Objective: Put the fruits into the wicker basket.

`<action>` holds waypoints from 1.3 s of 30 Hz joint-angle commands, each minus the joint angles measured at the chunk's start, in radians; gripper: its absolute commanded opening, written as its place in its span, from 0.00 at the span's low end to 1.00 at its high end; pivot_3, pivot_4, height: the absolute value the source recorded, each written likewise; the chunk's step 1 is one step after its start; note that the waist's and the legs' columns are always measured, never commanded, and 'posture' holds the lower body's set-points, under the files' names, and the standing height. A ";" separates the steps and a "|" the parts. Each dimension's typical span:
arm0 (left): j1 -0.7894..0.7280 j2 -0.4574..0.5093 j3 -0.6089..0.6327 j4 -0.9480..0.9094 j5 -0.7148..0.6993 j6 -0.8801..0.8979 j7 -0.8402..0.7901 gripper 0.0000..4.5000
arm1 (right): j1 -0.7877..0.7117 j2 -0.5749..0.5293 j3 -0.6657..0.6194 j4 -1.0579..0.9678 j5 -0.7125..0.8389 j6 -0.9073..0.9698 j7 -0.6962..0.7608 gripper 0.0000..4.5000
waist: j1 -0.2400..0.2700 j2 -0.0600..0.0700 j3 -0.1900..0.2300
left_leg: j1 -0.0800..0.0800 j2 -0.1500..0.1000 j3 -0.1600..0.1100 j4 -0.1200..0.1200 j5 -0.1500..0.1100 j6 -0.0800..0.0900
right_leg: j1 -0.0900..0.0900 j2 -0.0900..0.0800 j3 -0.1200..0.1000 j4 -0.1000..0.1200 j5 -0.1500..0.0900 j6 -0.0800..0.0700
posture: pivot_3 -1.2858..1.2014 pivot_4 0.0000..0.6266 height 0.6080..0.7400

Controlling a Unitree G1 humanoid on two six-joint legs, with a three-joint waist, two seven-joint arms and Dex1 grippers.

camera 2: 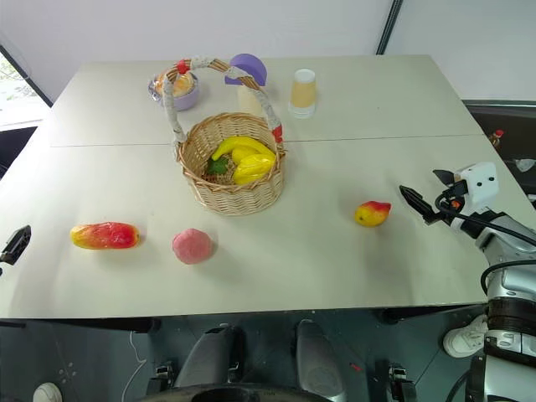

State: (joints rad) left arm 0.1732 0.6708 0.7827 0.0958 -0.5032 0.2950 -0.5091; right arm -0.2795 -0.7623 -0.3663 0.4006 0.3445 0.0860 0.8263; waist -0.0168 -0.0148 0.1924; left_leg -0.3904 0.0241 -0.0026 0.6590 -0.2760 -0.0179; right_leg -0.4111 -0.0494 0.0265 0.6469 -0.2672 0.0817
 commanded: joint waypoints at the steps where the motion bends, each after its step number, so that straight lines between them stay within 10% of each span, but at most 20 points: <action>1: -0.011 0.011 0.031 -0.031 -0.012 -0.018 0.006 1.00 | -0.017 0.003 -0.013 -0.014 0.008 -0.018 -0.008 0.99 | 0.000 0.000 0.000 | 0.000 0.000 0.000 0.000 0.000 0.000 | 0.000 0.000 0.000 0.000 0.000 0.000 | 0.52 0.24 1.00; 13: -0.014 0.100 -0.034 -0.109 0.034 -0.019 -0.073 1.00 | -0.017 -0.014 0.021 -0.278 0.088 0.119 0.029 0.99 | -0.001 0.000 0.000 | 0.000 0.001 0.000 0.000 0.000 0.000 | 0.000 0.001 0.000 0.000 0.000 0.000 | 0.52 0.24 1.00; 25: 0.098 0.463 -0.189 -0.167 0.163 -0.131 -0.570 1.00 | 0.009 -0.073 0.264 -0.826 0.222 0.404 0.179 0.99 | 0.001 0.001 0.000 | 0.000 0.000 0.001 -0.009 0.000 0.000 | -0.004 -0.003 0.000 -0.002 -0.003 -0.006 | 0.52 0.24 1.00; 39: -0.263 0.552 -0.642 0.061 0.420 -0.391 -0.717 1.00 | -0.062 0.065 0.451 -0.957 0.229 0.435 0.135 0.99 | 0.003 0.000 0.000 | -0.003 0.000 0.003 -0.010 0.000 0.000 | -0.009 0.004 -0.002 0.001 -0.002 -0.003 | 0.52 0.24 1.00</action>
State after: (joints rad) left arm -0.0537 1.2137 0.1668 0.1340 -0.1215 -0.0613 -1.2194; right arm -0.3280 -0.7137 0.0878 -0.5169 0.5630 0.5244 0.9739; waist -0.0138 -0.0148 0.1924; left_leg -0.3934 0.0244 0.0002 0.6492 -0.2756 -0.0182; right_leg -0.4197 -0.0452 0.0243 0.6477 -0.2687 0.0792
